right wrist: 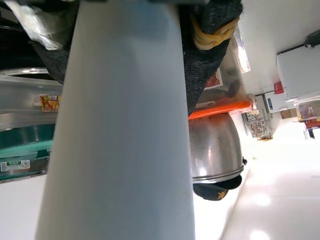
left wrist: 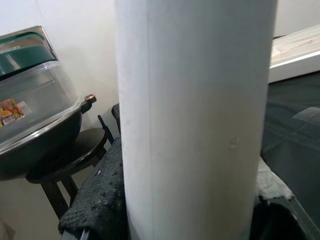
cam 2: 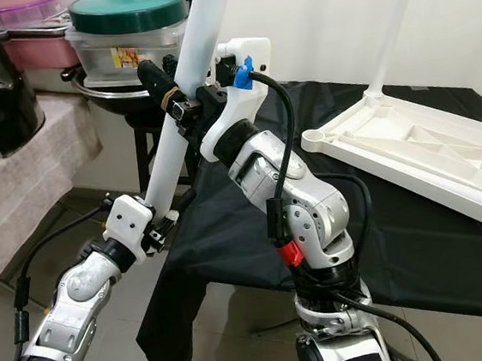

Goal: Building children table

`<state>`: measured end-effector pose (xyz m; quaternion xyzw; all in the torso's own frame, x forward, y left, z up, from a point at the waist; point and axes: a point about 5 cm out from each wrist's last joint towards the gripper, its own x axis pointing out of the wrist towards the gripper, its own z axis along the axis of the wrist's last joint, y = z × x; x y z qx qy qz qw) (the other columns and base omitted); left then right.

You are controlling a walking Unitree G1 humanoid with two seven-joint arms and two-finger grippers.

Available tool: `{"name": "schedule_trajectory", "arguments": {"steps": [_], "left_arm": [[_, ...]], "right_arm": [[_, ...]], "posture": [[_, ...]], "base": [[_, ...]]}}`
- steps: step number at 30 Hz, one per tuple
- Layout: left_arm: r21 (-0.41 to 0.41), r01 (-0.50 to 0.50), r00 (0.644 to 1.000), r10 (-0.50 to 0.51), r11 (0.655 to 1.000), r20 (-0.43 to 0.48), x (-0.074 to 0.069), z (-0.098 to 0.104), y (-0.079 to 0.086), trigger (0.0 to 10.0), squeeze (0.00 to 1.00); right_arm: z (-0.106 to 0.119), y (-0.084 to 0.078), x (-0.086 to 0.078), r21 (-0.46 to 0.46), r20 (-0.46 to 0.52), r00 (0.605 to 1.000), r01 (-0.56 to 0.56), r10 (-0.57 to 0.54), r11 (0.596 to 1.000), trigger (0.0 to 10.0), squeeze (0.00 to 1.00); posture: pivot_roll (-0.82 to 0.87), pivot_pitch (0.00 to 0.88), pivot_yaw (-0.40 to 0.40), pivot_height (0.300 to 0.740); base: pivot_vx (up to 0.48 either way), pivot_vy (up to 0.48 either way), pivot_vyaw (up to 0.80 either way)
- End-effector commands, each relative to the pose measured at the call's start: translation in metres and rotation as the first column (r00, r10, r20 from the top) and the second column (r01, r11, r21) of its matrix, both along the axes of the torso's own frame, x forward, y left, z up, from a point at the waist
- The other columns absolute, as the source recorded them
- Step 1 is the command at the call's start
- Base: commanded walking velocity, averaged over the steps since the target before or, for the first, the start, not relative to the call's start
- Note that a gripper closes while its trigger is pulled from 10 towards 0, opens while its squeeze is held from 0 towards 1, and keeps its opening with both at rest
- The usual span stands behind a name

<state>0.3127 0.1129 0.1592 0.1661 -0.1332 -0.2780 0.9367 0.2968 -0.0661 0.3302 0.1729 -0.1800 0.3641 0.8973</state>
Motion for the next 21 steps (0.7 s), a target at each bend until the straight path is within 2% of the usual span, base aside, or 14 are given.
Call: {"name": "schedule_trajectory", "arguments": {"steps": [1,6,7,10,11,12,13,15,17,18,21], "left_arm": [[0.021,0.05,0.999,-0.05,0.999,-0.004,-0.005,-0.007,-0.007,0.0,0.0],[0.016,0.053,0.999,-0.053,0.998,0.001,-0.005,-0.006,-0.007,0.0,0.0],[0.015,0.053,0.999,-0.053,0.998,0.002,-0.005,-0.006,-0.007,0.0,0.0],[0.015,0.053,0.999,-0.053,0.998,0.002,-0.005,-0.006,-0.007,0.0,0.0],[0.018,0.046,0.999,-0.046,0.999,0.0,-0.004,-0.006,-0.007,0.0,0.0],[0.018,0.046,0.999,-0.046,0.999,0.0,-0.004,-0.006,-0.007,0.0,0.0],[0.018,0.042,0.999,-0.042,0.999,-0.002,-0.003,-0.006,-0.007,0.0,0.0],[0.019,0.036,0.999,-0.036,0.999,-0.004,-0.002,-0.006,-0.007,0.0,0.0],[0.019,0.017,1.0,-0.017,1.0,-0.001,0.0,-0.005,-0.006,9.2,0.0],[0.015,0.008,1.0,-0.008,1.0,0.0,0.001,-0.004,-0.005,10.0,0.0],[0.004,-0.003,1.0,0.003,1.0,0.003,0.003,-0.002,-0.003,10.0,0.0]], "right_arm": [[0.01,0.0,-0.005,0.008,0.043,0.999,-0.012,0.012,1.0,0.0,0.0],[0.006,0.0,-0.001,0.0,0.018,1.0,0.012,-0.012,1.0,0.0,0.0],[0.004,0.0,0.001,-0.004,0.005,1.0,0.025,-0.025,1.0,3.6,0.0],[0.004,0.0,0.001,-0.004,0.005,1.0,0.025,-0.025,1.0,3.6,0.0],[0.002,-0.001,0.002,-0.004,-0.008,0.999,0.034,-0.034,0.999,10.0,0.0],[0.002,-0.001,0.002,-0.004,-0.008,0.999,0.034,-0.034,0.999,10.0,0.0],[0.002,-0.002,0.003,0.001,-0.01,0.999,0.039,-0.039,0.999,10.0,1.0],[0.001,-0.003,0.002,0.001,-0.006,0.999,0.041,-0.041,0.999,10.0,1.0],[-0.002,-0.005,0.001,-0.01,0.007,0.999,0.042,-0.042,0.999,10.0,1.0],[-0.007,-0.006,-0.001,-0.013,0.007,0.999,0.033,-0.033,0.999,10.0,1.0],[-0.017,-0.006,-0.003,-0.008,-0.016,1.0,0.012,-0.012,1.0,10.0,1.0]], "posture": [[0.04,0.0,-0.054,0.74],[0.04,0.0,-0.052,0.74],[0.04,0.0,-0.052,0.74],[0.04,0.0,-0.052,0.74],[0.04,0.0,-0.05,0.74],[0.04,0.0,-0.05,0.74],[0.04,0.0,-0.05,0.74],[0.04,0.0,-0.05,0.74],[0.04,0.0,-0.051,0.74],[0.04,0.0,-0.053,0.74],[0.04,0.0,-0.056,0.74]], "base": [[0.0,0.0,0.0],[0.0,0.0,0.0],[0.0,0.0,0.0],[0.0,0.0,0.0],[0.0,0.0,0.0],[0.0,0.0,0.0],[0.0,0.0,0.0],[0.0,0.0,0.0],[0.0,0.0,0.0],[0.0,0.0,0.0],[0.0,0.0,0.0]]}}
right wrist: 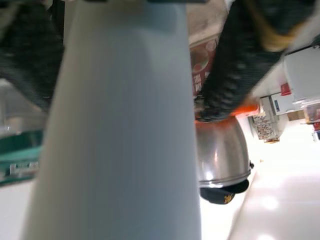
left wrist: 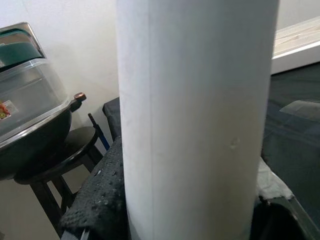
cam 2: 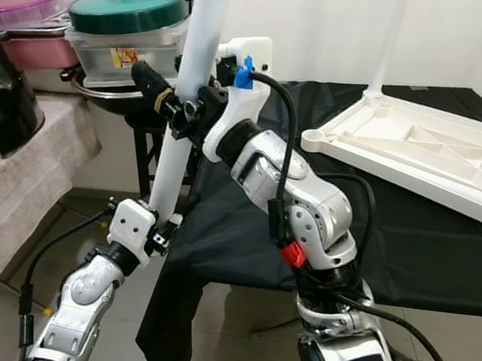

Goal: Building children table

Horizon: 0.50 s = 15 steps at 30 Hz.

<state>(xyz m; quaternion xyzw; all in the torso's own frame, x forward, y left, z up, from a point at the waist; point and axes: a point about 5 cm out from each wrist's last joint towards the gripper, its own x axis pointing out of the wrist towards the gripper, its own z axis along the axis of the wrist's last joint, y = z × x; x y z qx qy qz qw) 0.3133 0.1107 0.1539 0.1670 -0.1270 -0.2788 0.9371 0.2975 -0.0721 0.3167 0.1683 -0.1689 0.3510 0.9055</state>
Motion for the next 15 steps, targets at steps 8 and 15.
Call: {"name": "schedule_trajectory", "arguments": {"steps": [8,15], "left_arm": [[-0.05,-0.008,1.0,0.009,0.999,0.013,0.005,0.011,-0.001,10.0,0.0],[-0.06,-0.003,1.0,0.004,0.998,0.031,0.009,0.019,-0.001,10.0,0.0]], "right_arm": [[-0.038,0.003,-0.006,-0.04,-0.078,0.995,-0.059,0.055,0.997,10.0,1.0],[-0.066,0.006,0.001,-0.075,-0.162,0.985,-0.07,0.057,0.995,10.0,0.0]], "posture": [[0.05,0.0,-0.057,0.74],[0.05,0.0,-0.056,0.74]], "base": [[0.0,0.0,0.0],[0.0,0.0,0.0]]}}
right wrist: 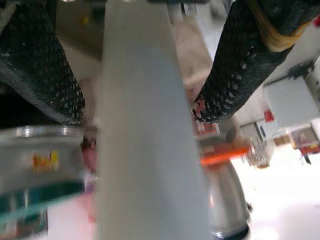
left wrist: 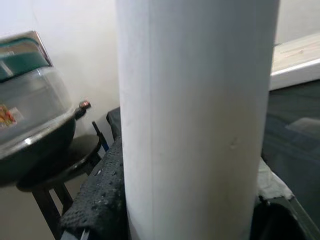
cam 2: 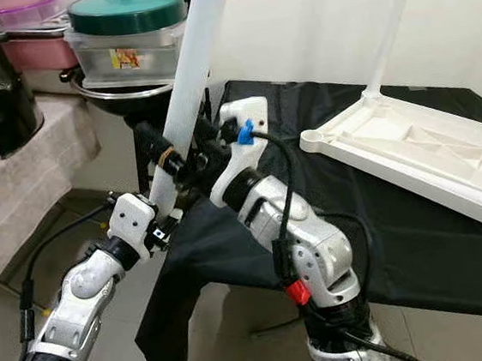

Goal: Building children table

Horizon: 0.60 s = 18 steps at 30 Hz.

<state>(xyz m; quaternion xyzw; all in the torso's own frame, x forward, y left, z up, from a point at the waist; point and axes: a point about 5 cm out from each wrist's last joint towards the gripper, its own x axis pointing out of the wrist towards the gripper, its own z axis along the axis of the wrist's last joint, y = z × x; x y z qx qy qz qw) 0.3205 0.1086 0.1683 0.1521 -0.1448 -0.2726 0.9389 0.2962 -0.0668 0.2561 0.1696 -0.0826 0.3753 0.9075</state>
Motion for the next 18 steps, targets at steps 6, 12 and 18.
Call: {"name": "schedule_trajectory", "arguments": {"steps": [6,12,18], "left_arm": [[-0.017,0.014,1.0,-0.014,1.0,0.01,0.0,0.005,-0.001,10.0,0.0],[-0.018,0.02,1.0,-0.02,1.0,0.009,-0.001,0.005,-0.002,10.0,0.0],[-0.015,0.028,1.0,-0.028,1.0,0.008,-0.002,0.003,-0.004,10.0,0.0]], "right_arm": [[-0.015,-0.003,0.012,0.008,-0.054,0.997,0.054,-0.054,0.998,8.6,0.0],[-0.024,-0.005,0.016,0.007,-0.08,0.994,0.072,-0.071,0.997,0.0,0.0],[-0.022,-0.004,0.017,0.015,-0.058,0.996,0.063,-0.062,0.998,0.0,0.0]], "posture": [[0.06,0.0,-0.056,0.74],[0.06,0.0,-0.058,0.74],[0.06,0.0,-0.059,0.74]], "base": [[0.0,0.0,0.0],[0.0,0.0,0.0],[0.0,0.0,0.0]]}}
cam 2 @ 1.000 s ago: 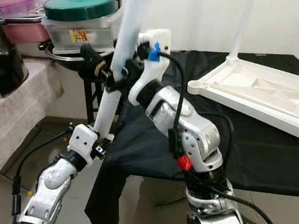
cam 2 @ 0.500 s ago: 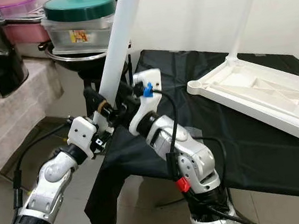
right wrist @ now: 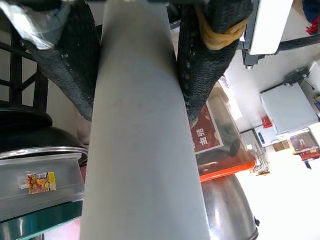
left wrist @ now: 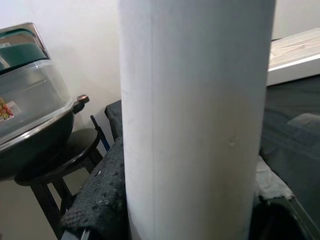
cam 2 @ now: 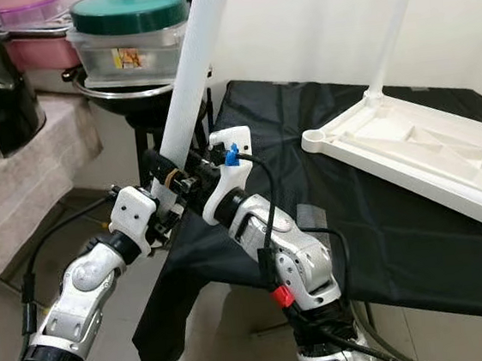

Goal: Building children table

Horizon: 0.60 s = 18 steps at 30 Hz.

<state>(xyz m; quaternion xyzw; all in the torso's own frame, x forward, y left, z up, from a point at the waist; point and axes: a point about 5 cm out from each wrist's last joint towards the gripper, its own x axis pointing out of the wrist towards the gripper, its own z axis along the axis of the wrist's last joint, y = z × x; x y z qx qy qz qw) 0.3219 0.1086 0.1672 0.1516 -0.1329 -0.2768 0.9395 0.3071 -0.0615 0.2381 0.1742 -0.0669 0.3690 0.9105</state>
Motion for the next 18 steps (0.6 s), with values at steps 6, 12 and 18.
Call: {"name": "schedule_trajectory", "arguments": {"steps": [6,12,18], "left_arm": [[-0.025,0.037,0.999,-0.036,0.999,0.034,-0.0041,0.0048,-0.0073,10.0,0.0],[-0.024,0.045,0.998,-0.045,0.999,0.039,-0.0056,0.0052,-0.0075,10.0,0.0],[-0.024,0.053,0.998,-0.052,0.998,0.042,-0.0063,0.0058,-0.0082,10.0,0.0]], "right_arm": [[-0.0052,-0.0065,0.0061,0.013,-0.017,0.999,0.034,-0.034,0.999,0.0,0.0],[-0.008,-0.004,0.0056,0.004,-0.017,1.0,0.023,-0.023,1.0,0.0,0.0],[-0.0107,-0.0041,0.0085,-0.009,-0.034,0.999,0.034,-0.035,0.999,10.0,0.0]], "posture": [[0.06,0.0,-0.064,0.74],[0.06,0.0,-0.064,0.74],[0.06,0.0,-0.066,0.74]], "base": [[0.0,0.0,0.0],[0.0,0.0,0.0],[0.0,0.0,0.0]]}}
